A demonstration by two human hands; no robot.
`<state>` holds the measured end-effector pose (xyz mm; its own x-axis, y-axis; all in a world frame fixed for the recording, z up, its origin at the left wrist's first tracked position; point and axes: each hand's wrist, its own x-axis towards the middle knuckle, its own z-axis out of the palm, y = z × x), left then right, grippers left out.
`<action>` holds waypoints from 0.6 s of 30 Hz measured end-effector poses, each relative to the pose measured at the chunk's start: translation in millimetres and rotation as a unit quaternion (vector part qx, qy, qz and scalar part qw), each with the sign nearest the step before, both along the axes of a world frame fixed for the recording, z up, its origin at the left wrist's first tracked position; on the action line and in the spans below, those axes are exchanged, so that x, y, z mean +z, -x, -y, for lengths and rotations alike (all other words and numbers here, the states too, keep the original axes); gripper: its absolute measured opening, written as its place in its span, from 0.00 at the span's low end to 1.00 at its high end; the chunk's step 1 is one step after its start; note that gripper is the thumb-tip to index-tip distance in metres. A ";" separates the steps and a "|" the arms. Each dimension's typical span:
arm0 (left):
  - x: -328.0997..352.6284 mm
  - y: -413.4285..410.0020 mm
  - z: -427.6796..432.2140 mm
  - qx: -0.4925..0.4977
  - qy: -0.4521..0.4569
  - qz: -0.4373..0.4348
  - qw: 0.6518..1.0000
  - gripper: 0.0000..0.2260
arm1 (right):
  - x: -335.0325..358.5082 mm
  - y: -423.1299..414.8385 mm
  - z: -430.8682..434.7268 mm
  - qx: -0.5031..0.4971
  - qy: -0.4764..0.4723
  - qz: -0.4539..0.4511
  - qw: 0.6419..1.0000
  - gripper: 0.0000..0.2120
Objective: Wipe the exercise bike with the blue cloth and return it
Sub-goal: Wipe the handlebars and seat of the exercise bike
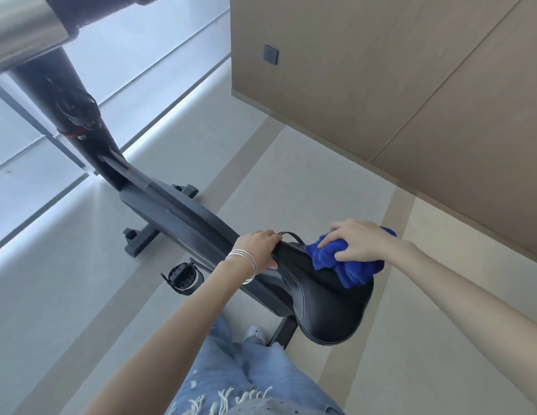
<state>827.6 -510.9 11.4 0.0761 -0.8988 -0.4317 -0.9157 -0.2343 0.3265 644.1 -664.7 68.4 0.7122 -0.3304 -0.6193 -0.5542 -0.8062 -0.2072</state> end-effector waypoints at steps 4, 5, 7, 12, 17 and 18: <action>-4.9 -8.1 -2.2 0.037 0.002 0.006 0.999 0.29 | -22.3 -48.3 5.0 -0.072 -0.091 0.055 0.992 0.21; -6.6 -8.3 -4.1 0.046 0.003 0.008 0.999 0.29 | -28.5 -56.9 1.7 -0.098 -0.144 0.047 0.984 0.20; -11.7 -6.5 -8.7 0.062 0.009 0.005 0.998 0.28 | -40.0 -64.4 -3.4 -0.118 -0.203 0.017 0.972 0.16; -17.6 -3.3 -14.4 0.102 0.023 -0.020 0.994 0.27 | -40.9 -49.3 11.7 -0.043 -0.180 -0.047 0.982 0.11; -18.4 -5.9 -12.3 0.094 0.005 -0.016 0.995 0.30 | -34.3 -29.6 19.2 0.028 -0.119 -0.047 0.991 0.14; -18.3 -6.3 -12.4 0.092 0.002 -0.016 0.996 0.31 | -34.3 -28.2 19.4 0.033 -0.109 -0.038 0.993 0.14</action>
